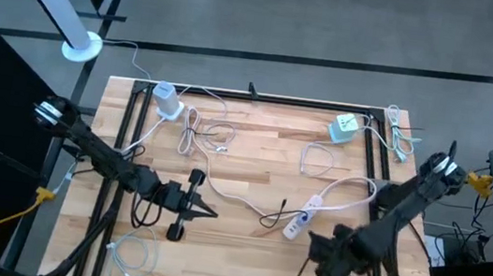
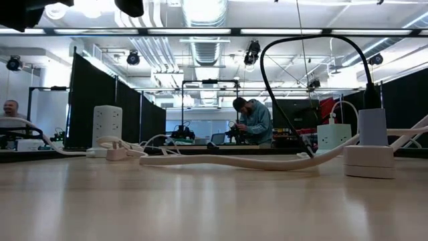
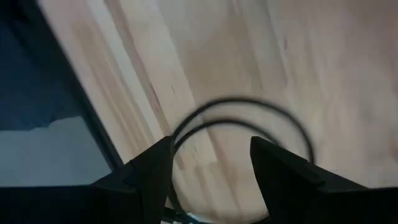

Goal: Insert USB
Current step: Insert the black charger cable into the green outlet extension

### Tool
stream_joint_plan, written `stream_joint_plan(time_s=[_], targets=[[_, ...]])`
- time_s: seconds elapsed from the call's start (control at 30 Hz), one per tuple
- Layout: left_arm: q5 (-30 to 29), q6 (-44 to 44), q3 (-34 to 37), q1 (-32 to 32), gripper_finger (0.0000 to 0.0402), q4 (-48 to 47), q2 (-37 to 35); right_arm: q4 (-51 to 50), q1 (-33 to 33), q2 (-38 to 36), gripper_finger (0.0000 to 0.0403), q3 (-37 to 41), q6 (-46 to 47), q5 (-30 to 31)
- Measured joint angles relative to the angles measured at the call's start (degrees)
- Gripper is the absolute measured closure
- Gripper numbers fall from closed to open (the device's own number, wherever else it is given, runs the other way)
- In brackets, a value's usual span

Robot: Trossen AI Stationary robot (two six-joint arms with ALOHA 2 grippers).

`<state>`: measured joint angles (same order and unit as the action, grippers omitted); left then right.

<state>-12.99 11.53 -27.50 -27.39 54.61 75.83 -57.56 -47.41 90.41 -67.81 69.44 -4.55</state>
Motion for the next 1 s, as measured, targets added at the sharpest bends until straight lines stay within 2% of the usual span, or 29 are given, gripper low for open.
stream_joint_plan(time_s=[0.2, 0.4, 0.63, 1.0], targets=[[0.02, 1.16, -0.21, -0.01, 0.0402, -0.03, 0.0, 2.54, -4.18, 5.9, 0.0206, -0.02, 9.49, -3.33], [0.02, 2.82, -0.21, -0.01, 0.0402, -0.73, 0.0, 9.86, -4.88, 9.38, 0.0206, -0.07, 13.52, -4.05], [0.02, 2.98, -0.21, -0.03, 0.0402, -4.97, 0.0, 10.36, -5.79, 12.48, 0.0206, -0.13, 22.62, -8.11], [0.07, 0.46, -0.1, -0.21, 0.0402, -9.28, 0.0, 13.12, -5.93, 18.92, 0.0211, -0.26, 26.54, -9.41]])
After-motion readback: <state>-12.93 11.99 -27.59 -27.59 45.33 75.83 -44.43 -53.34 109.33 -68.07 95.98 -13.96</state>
